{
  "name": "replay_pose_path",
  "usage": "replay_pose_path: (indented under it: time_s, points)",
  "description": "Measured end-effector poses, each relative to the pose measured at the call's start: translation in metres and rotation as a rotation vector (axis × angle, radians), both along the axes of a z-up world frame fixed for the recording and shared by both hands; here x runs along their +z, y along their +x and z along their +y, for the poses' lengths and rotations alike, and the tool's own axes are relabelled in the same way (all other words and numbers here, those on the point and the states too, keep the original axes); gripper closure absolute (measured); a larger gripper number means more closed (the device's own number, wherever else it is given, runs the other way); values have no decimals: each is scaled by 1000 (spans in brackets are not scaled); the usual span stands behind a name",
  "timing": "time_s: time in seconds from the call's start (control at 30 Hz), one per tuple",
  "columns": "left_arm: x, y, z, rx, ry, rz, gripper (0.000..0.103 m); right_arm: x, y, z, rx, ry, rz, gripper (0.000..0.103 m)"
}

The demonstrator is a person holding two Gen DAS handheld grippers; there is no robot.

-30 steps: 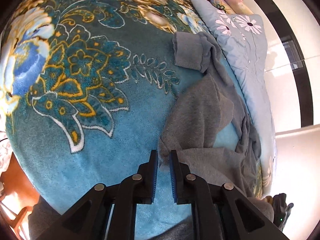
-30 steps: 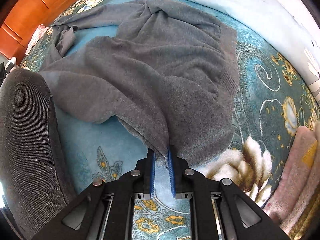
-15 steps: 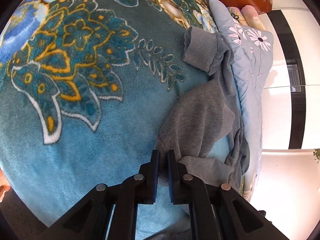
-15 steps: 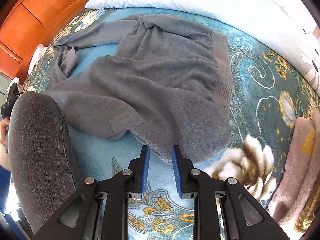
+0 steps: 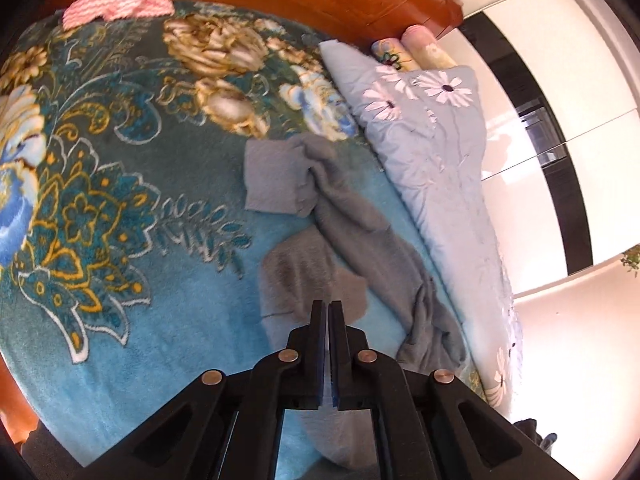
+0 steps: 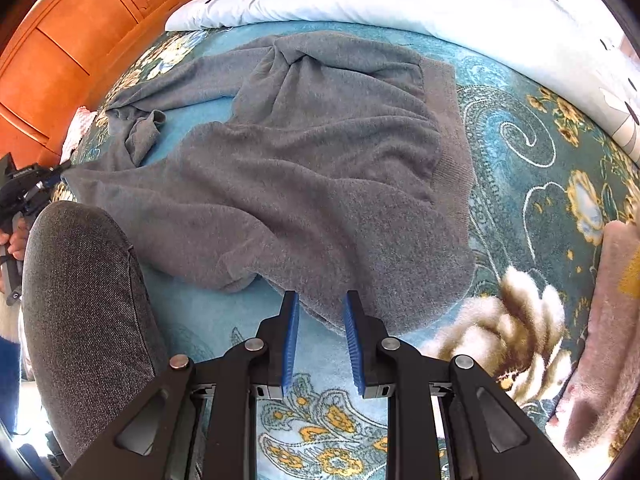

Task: Fold clothes
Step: 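Release the hem with the right gripper while the left gripper grasps the sleeve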

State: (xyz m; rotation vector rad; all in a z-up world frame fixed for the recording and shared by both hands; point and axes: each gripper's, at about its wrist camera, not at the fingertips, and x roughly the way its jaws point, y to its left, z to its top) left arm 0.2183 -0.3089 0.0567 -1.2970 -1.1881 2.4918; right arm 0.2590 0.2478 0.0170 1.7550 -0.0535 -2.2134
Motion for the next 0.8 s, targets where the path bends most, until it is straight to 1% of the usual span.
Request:
replay_pose_path:
  time_s: [0.03,0.13,0.23,0.3,0.33,0.43,0.47,0.5,0.53,0.57,0.6,0.67,0.73,0.8]
  points:
    - [9,-7,8,-24,-7,20,101,-1,-1,1,-5,-3,-4,80]
    - [28,-36,39,-89,-91,30,101,-1,-3,2,-16,-14,-5,80]
    - [28,-41,51,-127,-133,18,100,3,-4,3,-18,-21,8,80]
    - [19,-32,49,-111,-188,-3,100,3,-2,6,-20,-17,13,80]
    - [12,-26,44,-93,-217,-30,100,2,-2,8,-23,-15,11,80]
    - [-20,0,13,-4,-277,-142,99,-6,-2,13,-36,-17,-14,80]
    - [-32,10,2,35,-274,-182,96,-8,-2,13,-40,-20,-21,80]
    - [-44,22,-9,76,-243,-220,87,-10,-3,13,-41,-25,-25,80]
    - [-56,31,-18,106,-186,-248,81,-12,-3,12,-40,-28,-28,80]
    - [-68,40,-25,132,-122,-275,67,-13,-4,10,-38,-29,-31,80]
    - [-78,47,-29,152,-64,-289,58,-14,-6,8,-35,-32,-33,80]
    - [-94,53,-32,183,21,-315,56,-15,-9,3,-29,-38,-35,80]
    - [-106,55,-30,199,87,-348,56,-13,-11,1,-22,-46,-29,80]
    - [-109,56,-26,206,133,-338,60,-9,-11,-1,-16,-55,-15,80]
